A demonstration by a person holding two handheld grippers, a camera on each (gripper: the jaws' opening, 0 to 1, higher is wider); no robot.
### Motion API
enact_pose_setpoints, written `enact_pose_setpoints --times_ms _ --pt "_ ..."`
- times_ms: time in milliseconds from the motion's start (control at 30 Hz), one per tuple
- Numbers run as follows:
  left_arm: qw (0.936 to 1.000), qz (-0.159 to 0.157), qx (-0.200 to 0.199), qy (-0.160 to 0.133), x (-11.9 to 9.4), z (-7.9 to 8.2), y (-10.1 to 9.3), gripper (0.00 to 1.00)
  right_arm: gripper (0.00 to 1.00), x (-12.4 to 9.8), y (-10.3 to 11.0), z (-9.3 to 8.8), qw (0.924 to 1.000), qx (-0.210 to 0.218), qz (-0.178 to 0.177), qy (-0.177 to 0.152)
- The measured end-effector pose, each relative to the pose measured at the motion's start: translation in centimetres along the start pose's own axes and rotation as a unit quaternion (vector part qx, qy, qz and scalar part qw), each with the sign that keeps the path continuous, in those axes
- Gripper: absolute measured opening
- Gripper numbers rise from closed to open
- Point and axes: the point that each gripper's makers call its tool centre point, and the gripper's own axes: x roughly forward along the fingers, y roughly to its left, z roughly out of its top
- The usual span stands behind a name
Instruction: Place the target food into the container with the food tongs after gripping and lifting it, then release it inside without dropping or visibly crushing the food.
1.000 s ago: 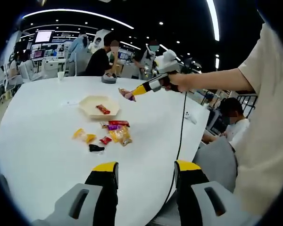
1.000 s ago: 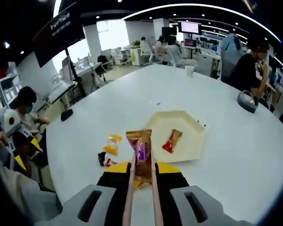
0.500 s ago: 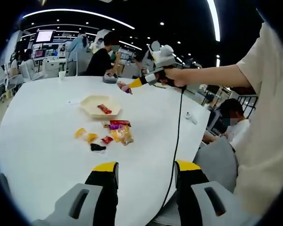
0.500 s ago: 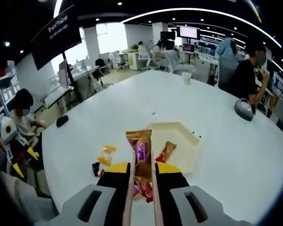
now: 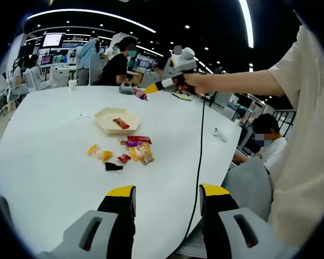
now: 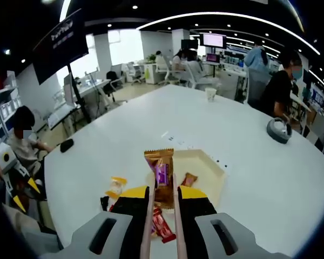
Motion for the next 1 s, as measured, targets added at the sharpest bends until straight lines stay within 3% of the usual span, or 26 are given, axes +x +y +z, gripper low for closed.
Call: enact_pose_setpoints --times_ms 1000 --pt "0.9999 0.012 -0.005 -0.004 -0.2 0.4 0.9 0.52 0.19 1.5 -0.7 1.7 1.0 -0.005 -0.007 0.0"
